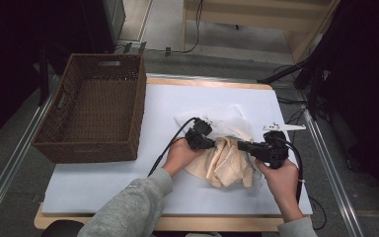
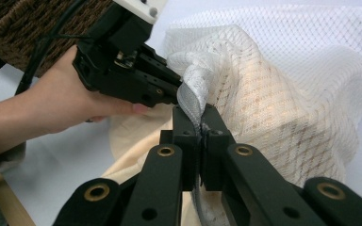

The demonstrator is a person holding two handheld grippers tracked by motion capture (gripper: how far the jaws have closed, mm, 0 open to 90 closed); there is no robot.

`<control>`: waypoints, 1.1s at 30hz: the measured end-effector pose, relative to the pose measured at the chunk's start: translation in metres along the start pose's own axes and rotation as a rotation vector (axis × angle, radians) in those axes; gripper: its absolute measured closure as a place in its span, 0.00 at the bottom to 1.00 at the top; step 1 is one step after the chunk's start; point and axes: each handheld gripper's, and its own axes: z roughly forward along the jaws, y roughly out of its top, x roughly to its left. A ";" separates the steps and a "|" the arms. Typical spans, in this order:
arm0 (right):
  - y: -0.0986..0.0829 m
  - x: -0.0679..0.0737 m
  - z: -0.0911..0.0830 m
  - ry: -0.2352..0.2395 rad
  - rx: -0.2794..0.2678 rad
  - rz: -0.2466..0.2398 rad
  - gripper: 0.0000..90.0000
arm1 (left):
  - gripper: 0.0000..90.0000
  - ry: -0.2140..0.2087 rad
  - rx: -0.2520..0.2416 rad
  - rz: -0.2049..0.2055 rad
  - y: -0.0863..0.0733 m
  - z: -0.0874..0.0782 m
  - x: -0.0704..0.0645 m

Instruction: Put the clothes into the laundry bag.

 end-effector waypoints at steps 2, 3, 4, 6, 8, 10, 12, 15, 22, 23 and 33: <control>0.000 0.000 0.000 -0.001 0.002 -0.005 0.98 | 1.00 -0.003 -0.004 0.001 0.000 -0.004 0.000; 0.000 0.000 0.000 -0.001 0.002 -0.005 0.98 | 1.00 -0.003 -0.010 0.002 -0.001 -0.008 0.000; 0.000 0.000 0.001 0.000 0.003 -0.001 0.98 | 1.00 -0.005 -0.017 -0.001 -0.003 -0.017 0.001; 0.001 0.001 0.002 0.001 0.003 -0.002 0.98 | 1.00 -0.005 -0.027 -0.004 -0.007 -0.027 0.003; 0.001 0.002 0.002 0.001 0.003 -0.005 0.98 | 1.00 -0.019 -0.039 -0.022 -0.014 -0.039 0.005; 0.002 0.003 0.004 0.002 0.000 -0.005 0.98 | 1.00 -0.018 -0.046 -0.027 -0.020 -0.049 0.005; 0.003 0.005 0.006 0.005 0.000 -0.010 0.98 | 1.00 -0.021 -0.054 -0.019 -0.027 -0.059 0.005; 0.005 0.009 0.010 0.010 0.004 -0.019 0.98 | 1.00 -0.017 -0.049 -0.017 -0.033 -0.068 0.004; 0.010 0.020 0.022 0.022 0.018 -0.054 0.98 | 1.00 0.008 -0.068 -0.014 -0.058 -0.104 0.003; 0.011 0.021 0.023 0.025 0.019 -0.056 0.98 | 1.00 0.019 -0.068 -0.022 -0.061 -0.107 0.004; 0.018 0.038 0.040 0.067 0.040 -0.107 0.98 | 0.99 0.041 -0.086 -0.085 -0.093 -0.119 0.012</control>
